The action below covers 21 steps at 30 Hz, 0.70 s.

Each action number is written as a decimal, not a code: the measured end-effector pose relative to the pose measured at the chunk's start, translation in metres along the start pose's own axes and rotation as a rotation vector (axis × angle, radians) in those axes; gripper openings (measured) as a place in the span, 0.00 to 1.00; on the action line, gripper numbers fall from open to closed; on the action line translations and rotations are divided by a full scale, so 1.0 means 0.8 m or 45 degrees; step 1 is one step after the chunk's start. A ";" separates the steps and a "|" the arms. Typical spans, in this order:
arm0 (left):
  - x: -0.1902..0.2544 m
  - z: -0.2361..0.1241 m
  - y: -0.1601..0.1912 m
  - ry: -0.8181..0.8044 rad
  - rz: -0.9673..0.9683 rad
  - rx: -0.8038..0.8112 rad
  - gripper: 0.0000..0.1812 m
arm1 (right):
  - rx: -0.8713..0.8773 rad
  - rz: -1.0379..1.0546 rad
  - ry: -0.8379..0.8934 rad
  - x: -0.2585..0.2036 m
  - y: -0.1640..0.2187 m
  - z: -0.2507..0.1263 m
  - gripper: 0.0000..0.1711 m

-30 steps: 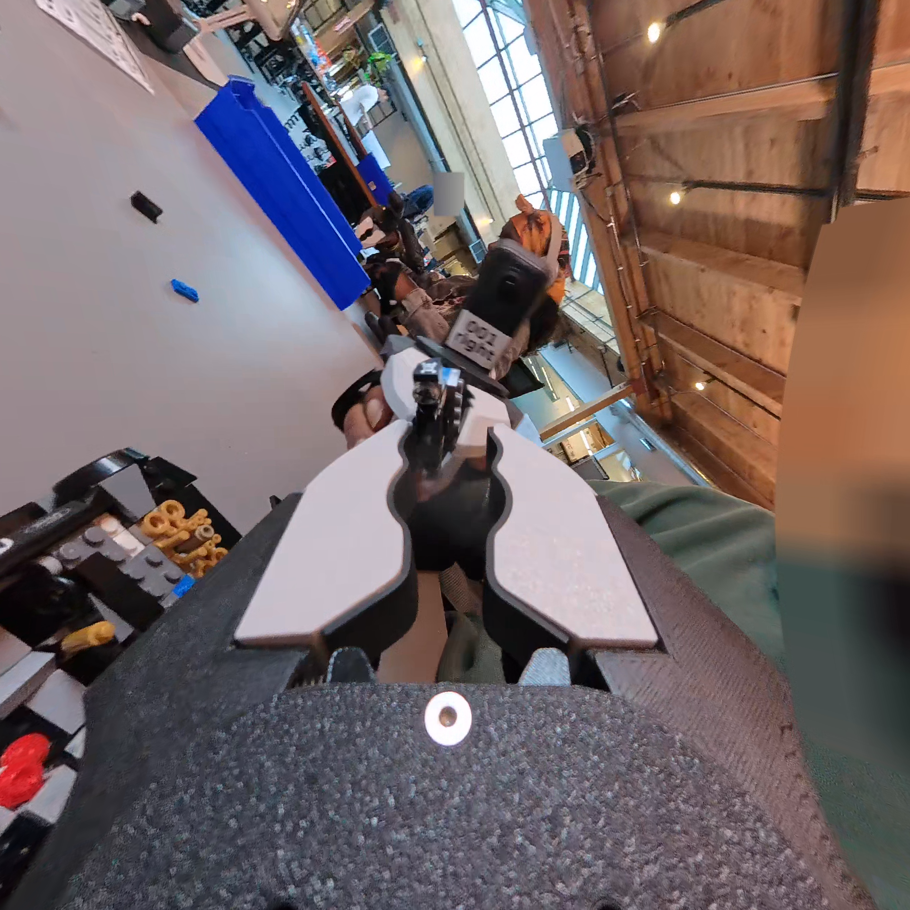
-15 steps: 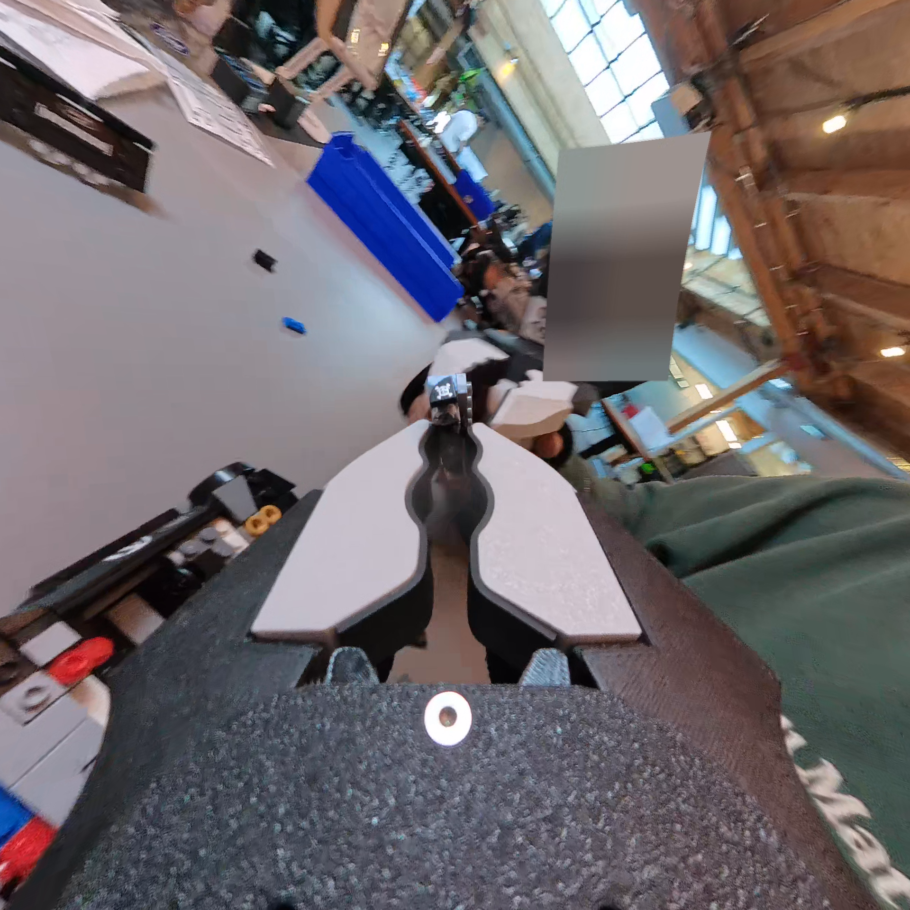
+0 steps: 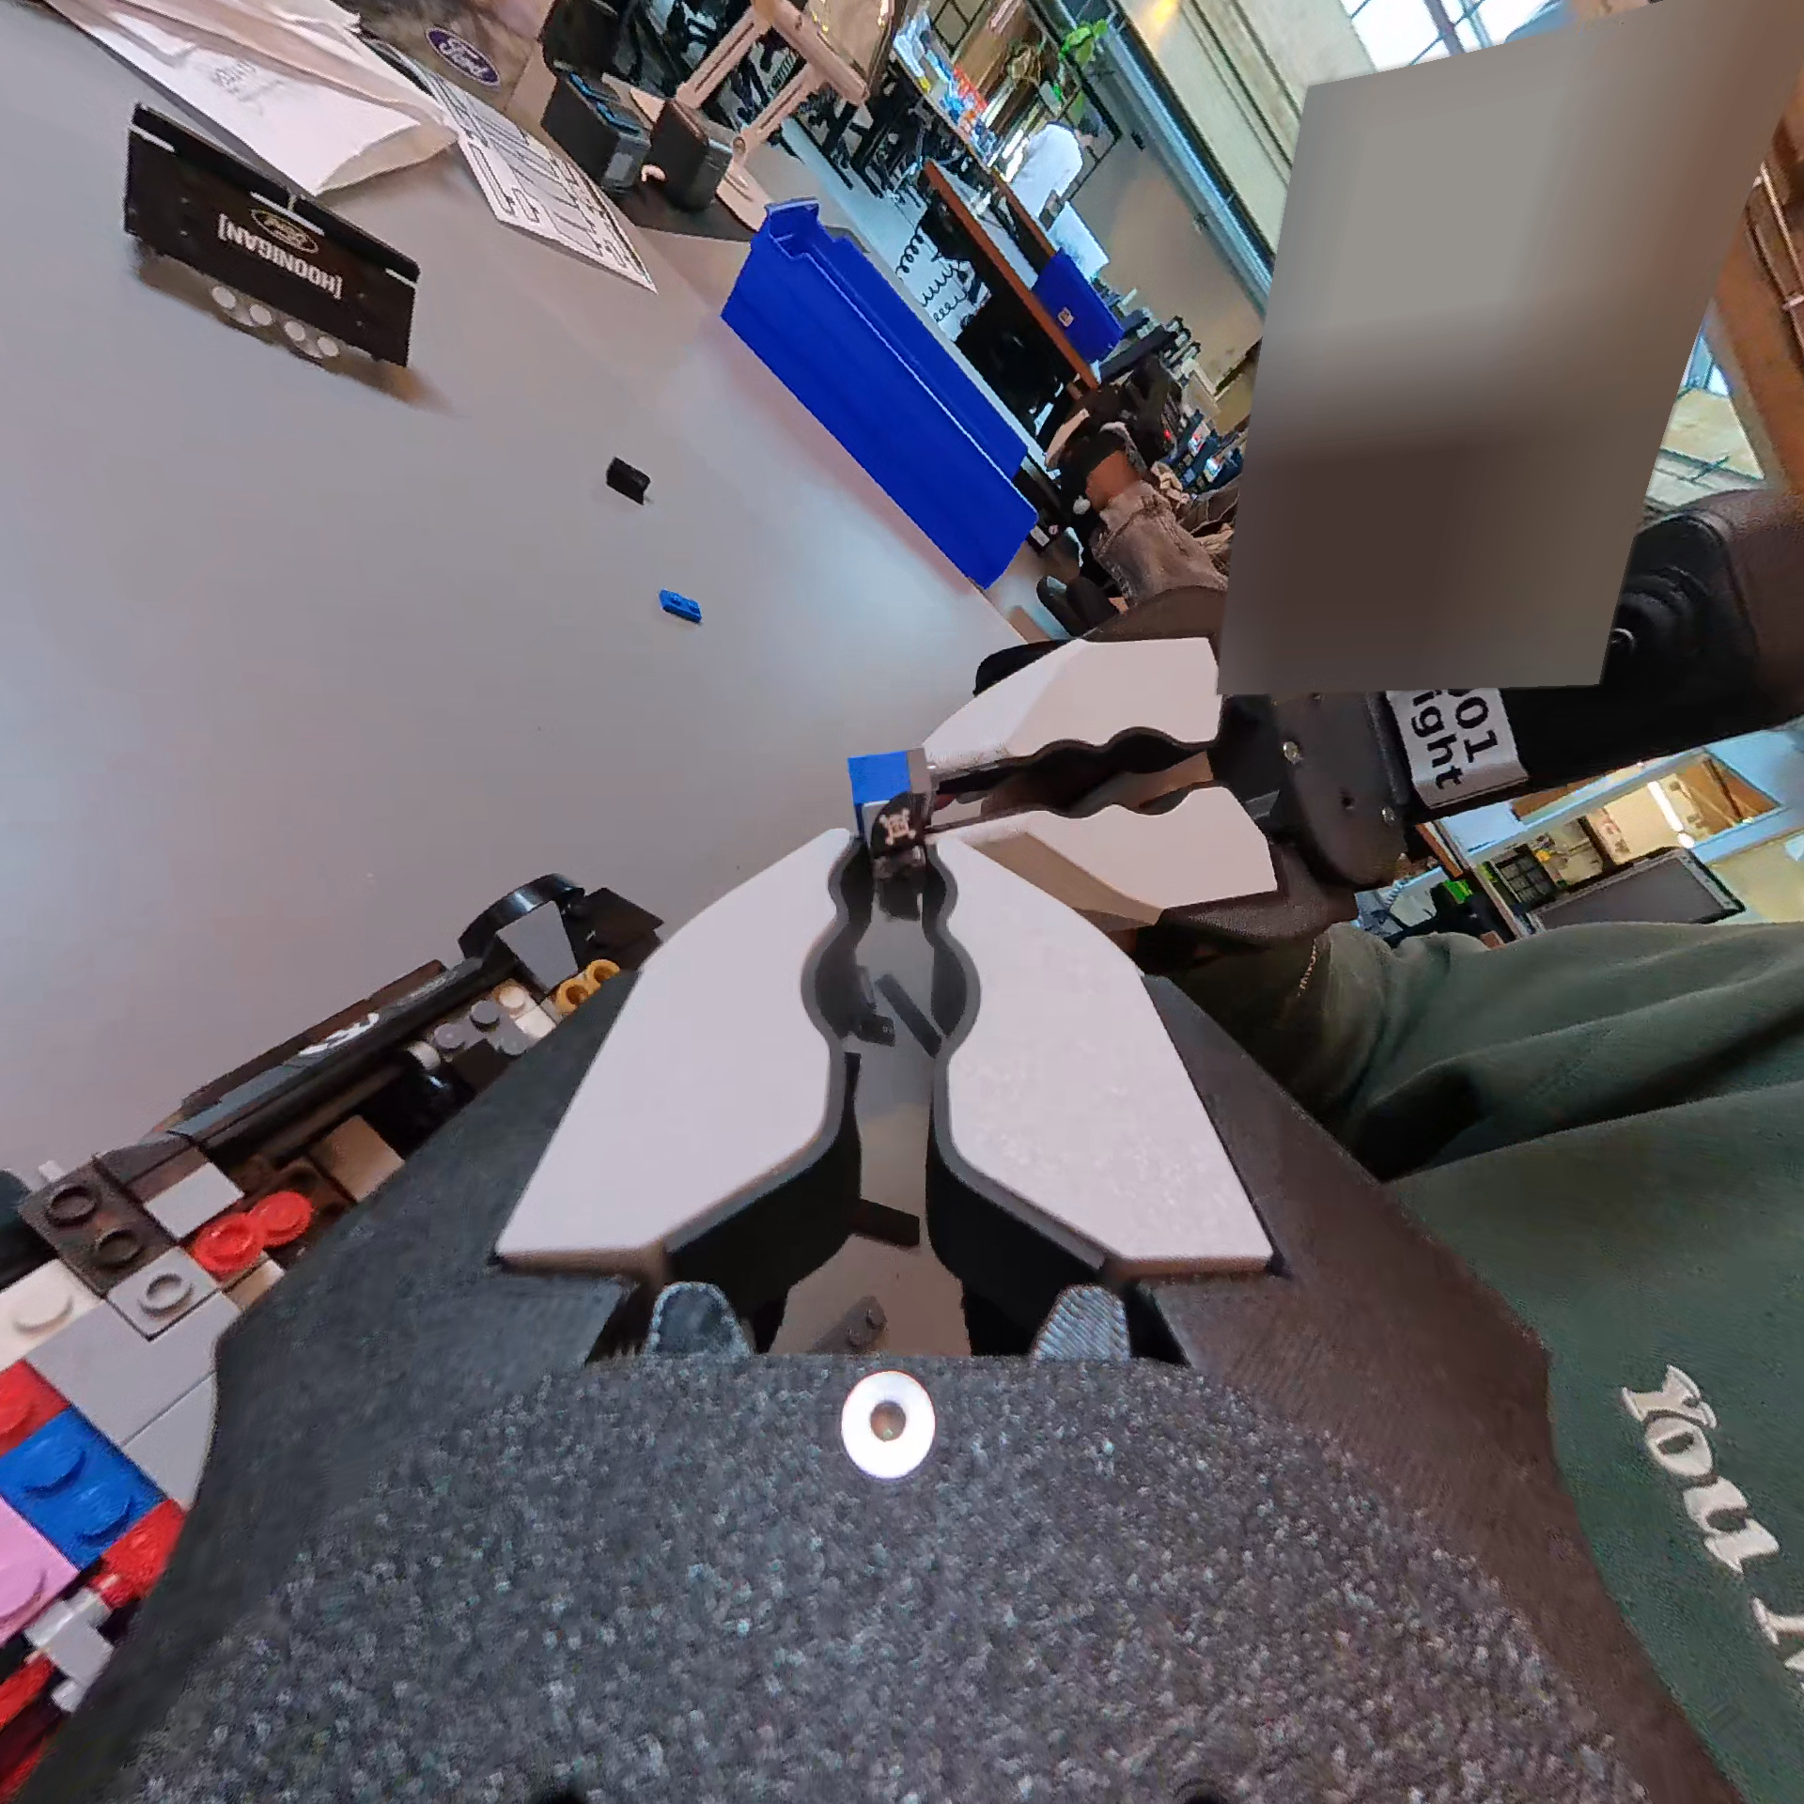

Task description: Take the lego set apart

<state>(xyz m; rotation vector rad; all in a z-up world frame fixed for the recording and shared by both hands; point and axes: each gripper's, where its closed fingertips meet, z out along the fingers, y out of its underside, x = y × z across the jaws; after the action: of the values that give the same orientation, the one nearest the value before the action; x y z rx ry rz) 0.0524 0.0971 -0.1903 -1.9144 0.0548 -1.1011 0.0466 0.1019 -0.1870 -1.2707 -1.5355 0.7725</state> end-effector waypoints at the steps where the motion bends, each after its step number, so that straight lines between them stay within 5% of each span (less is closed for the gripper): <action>1: 0.000 0.000 0.000 0.000 0.011 -0.008 0.05 | -0.005 -0.028 0.022 0.000 0.000 -0.001 0.04; 8: -0.005 0.005 0.000 0.001 0.021 -0.024 0.06 | 0.018 -0.310 0.199 0.004 -0.005 -0.005 0.04; 10: -0.050 -0.002 0.006 -0.186 0.005 -0.035 0.06 | 0.161 -0.344 0.222 -0.002 -0.037 -0.020 0.04; 12: -0.028 -0.011 -0.003 -0.039 -0.080 0.009 0.05 | 0.177 -0.365 0.258 0.002 -0.044 -0.025 0.04; 16: 0.016 -0.011 -0.024 0.008 0.131 0.048 0.05 | 0.257 -0.096 0.167 0.017 -0.028 -0.032 0.04; 21: -0.002 -0.017 -0.025 0.038 0.007 0.067 0.05 | 0.185 0.246 0.078 0.052 -0.002 -0.028 0.04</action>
<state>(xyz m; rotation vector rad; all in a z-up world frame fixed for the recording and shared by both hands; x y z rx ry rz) 0.0345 0.1005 -0.1744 -1.8500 0.0471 -1.1171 0.0673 0.1394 -0.1668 -1.3336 -1.2965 0.9430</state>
